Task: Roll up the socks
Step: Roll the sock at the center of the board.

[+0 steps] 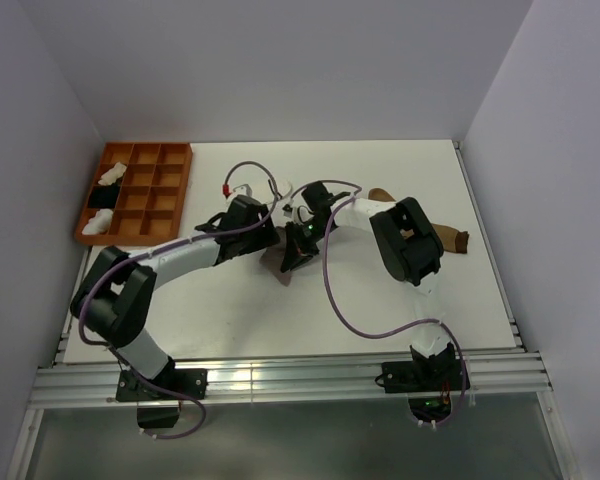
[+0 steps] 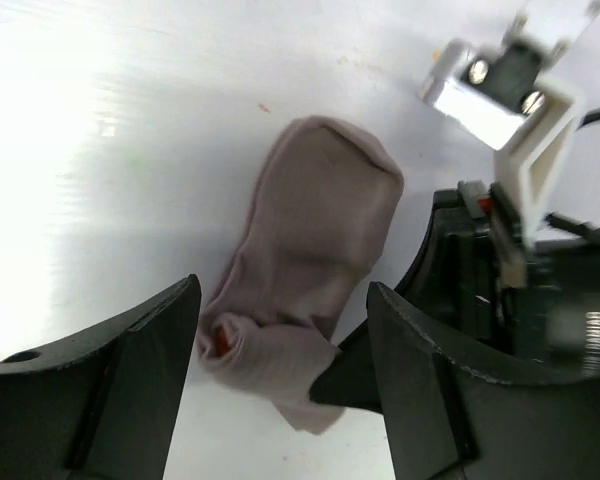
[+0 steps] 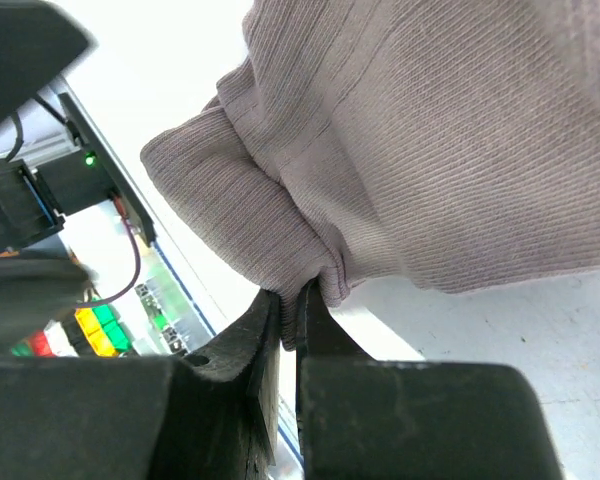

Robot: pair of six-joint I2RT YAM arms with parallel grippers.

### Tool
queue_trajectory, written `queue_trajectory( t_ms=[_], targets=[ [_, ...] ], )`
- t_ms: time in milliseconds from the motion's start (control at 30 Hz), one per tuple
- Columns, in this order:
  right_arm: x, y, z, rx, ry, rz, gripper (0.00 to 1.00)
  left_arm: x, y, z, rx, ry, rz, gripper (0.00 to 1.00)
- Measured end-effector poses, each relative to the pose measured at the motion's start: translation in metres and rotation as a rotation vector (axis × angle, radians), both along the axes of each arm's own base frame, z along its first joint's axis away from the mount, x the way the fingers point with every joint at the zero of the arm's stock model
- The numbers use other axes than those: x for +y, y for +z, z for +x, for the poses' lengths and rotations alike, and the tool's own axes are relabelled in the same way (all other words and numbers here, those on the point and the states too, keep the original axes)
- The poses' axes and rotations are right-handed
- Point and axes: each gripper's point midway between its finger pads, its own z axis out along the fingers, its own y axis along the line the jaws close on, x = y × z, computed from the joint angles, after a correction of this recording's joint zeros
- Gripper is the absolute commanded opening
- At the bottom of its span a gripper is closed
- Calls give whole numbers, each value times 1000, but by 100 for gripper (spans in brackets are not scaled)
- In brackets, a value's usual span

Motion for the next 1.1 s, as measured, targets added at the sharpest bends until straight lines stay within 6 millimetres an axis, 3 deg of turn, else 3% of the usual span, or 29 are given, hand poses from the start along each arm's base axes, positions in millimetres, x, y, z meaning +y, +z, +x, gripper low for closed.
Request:
queue_trajectory(
  t_ms=[100,200,467,600,900,1100],
  targets=[
    [0,0,1,-12,-5,-15,0,10,20,-2,-16,89,-28,70],
    [1,0,1,-27,-8,-32,0,18,27,-10,-17,160,-80,68],
    [5,0,2,-78,-4,-64,0,47,-29,-57,125,311,-118,64],
    [7,0,2,-93,-3,-74,0,46,-28,-54,110,354,-174,62],
    [12,0,3,-120,1,-74,0,36,5,-39,-11,374,-337,62],
    [14,0,4,-139,3,-84,0,35,-22,-38,52,408,-308,53]
  ],
)
